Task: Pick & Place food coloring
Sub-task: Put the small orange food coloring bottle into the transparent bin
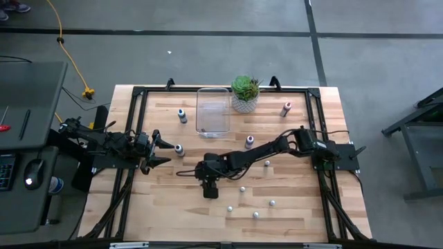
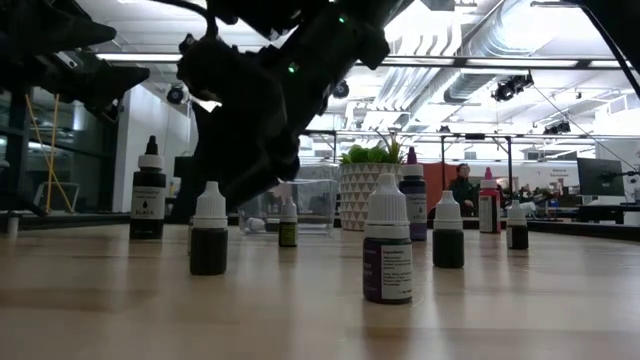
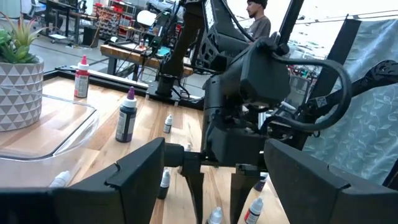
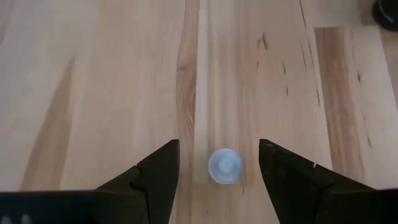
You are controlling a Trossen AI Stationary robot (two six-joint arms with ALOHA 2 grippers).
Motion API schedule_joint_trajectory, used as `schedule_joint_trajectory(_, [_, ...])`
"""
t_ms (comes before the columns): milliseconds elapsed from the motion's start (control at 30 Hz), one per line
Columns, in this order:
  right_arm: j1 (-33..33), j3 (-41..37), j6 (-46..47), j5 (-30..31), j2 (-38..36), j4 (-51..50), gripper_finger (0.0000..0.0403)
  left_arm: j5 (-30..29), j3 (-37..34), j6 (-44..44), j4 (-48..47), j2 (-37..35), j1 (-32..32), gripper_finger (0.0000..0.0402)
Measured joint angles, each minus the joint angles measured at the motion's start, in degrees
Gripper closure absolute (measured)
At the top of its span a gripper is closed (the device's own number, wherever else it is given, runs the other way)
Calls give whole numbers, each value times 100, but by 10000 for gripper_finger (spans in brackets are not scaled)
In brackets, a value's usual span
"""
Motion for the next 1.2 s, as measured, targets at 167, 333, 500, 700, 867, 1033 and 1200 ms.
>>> schedule_joint_trajectory(167, [-4,0,11,4,-47,-38,195,0,0,0,0,1,0,130])
schedule_joint_trajectory(333, [-2,0,11,-9,-67,-206,202,1,0,0,0,1,0,130])
schedule_joint_trajectory(500, [2,0,11,-124,-96,-261,232,0,0,0,0,2,0,130])
schedule_joint_trajectory(700, [2,0,11,-149,-163,-253,264,0,0,0,0,2,1,130])
schedule_joint_trajectory(867, [2,0,11,-163,-163,-254,277,0,0,0,0,1,0,130])
schedule_joint_trajectory(1033, [4,0,11,-154,-163,-268,282,0,0,0,0,1,0,130])
schedule_joint_trajectory(1200, [4,0,11,-140,-163,-281,282,0,0,0,0,2,2,130])
